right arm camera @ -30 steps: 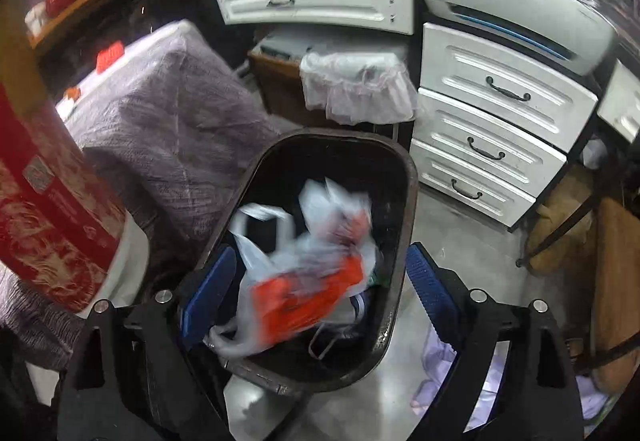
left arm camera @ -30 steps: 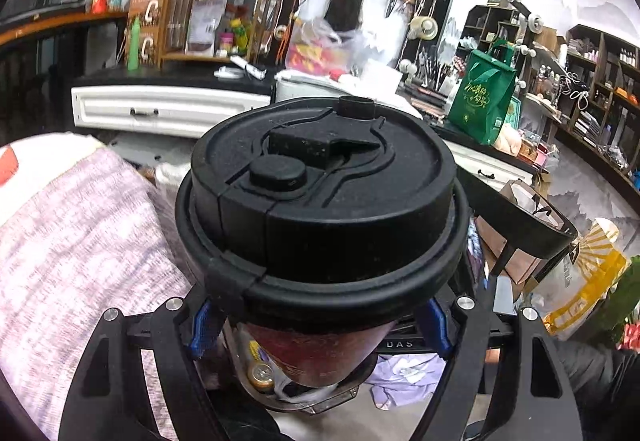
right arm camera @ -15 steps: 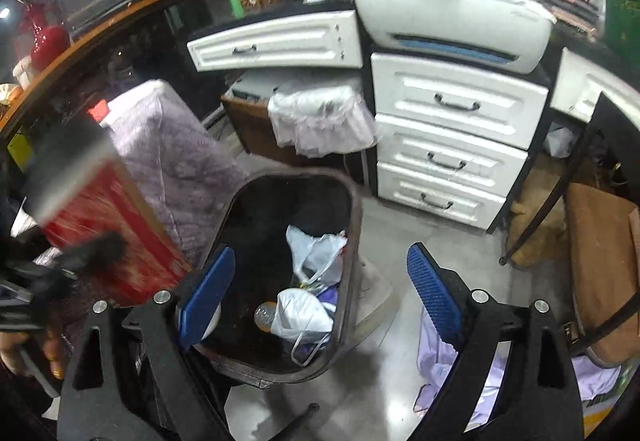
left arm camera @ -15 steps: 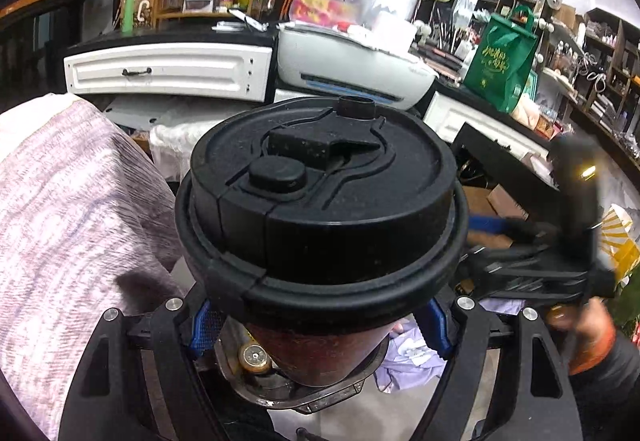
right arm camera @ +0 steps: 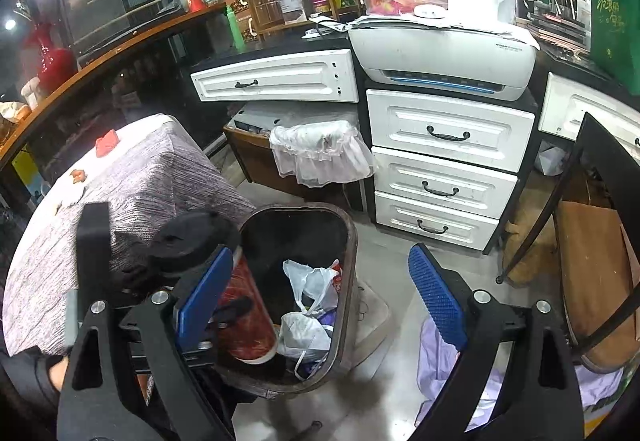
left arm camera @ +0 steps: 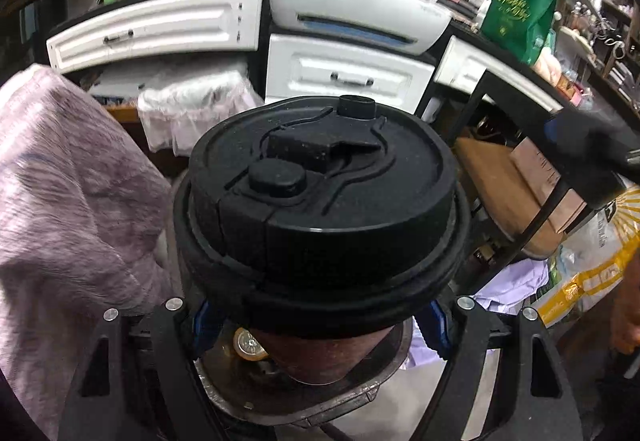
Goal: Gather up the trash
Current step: 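Carry tumbler and snack bag over the bin and open both tools, then return both tools from the bin to the table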
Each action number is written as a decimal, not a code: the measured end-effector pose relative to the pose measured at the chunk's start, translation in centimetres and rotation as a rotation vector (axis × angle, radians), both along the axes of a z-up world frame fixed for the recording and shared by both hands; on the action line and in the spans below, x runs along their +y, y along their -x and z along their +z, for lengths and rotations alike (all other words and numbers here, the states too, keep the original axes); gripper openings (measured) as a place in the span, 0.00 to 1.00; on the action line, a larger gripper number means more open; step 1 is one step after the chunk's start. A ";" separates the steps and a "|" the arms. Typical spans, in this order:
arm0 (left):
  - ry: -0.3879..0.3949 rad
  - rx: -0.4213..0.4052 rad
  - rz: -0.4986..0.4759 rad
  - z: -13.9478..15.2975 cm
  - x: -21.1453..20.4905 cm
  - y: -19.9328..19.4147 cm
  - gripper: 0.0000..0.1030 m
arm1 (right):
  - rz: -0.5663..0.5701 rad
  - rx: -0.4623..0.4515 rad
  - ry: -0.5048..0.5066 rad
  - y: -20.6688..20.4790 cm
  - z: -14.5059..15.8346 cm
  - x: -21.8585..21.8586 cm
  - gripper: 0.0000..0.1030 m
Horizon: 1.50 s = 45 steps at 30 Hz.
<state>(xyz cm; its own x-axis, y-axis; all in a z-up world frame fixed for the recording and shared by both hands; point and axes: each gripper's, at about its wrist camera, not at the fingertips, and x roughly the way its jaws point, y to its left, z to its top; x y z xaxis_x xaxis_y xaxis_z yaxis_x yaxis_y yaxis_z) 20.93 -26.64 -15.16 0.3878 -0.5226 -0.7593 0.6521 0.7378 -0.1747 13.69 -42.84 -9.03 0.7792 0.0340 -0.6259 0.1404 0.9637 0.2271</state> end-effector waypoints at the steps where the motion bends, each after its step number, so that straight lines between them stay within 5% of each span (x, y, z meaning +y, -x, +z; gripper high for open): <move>1: -0.011 0.011 0.003 -0.6 -0.2 -0.3 0.75 | -0.001 0.000 -0.004 0.1 0.0 -0.1 0.86; 12: -0.081 0.147 0.008 -3.7 -0.9 -1.4 0.84 | 0.005 0.012 -0.047 -0.1 -0.5 -0.1 0.86; 20: -0.094 0.059 -0.022 -1.2 -0.8 0.6 0.91 | 0.011 0.005 -0.046 -0.1 -0.3 0.2 0.86; 29: 0.012 -0.066 -0.016 5.6 3.2 4.0 0.95 | 0.034 -0.051 -0.083 0.3 0.9 1.3 0.87; 36: 0.034 -0.225 0.076 10.6 8.8 5.3 0.95 | 0.147 -0.091 -0.074 -0.7 2.6 5.5 0.92; 45: -0.003 -0.283 0.234 12.6 17.5 4.2 0.95 | 0.341 -0.095 -0.064 -4.2 4.2 13.8 0.93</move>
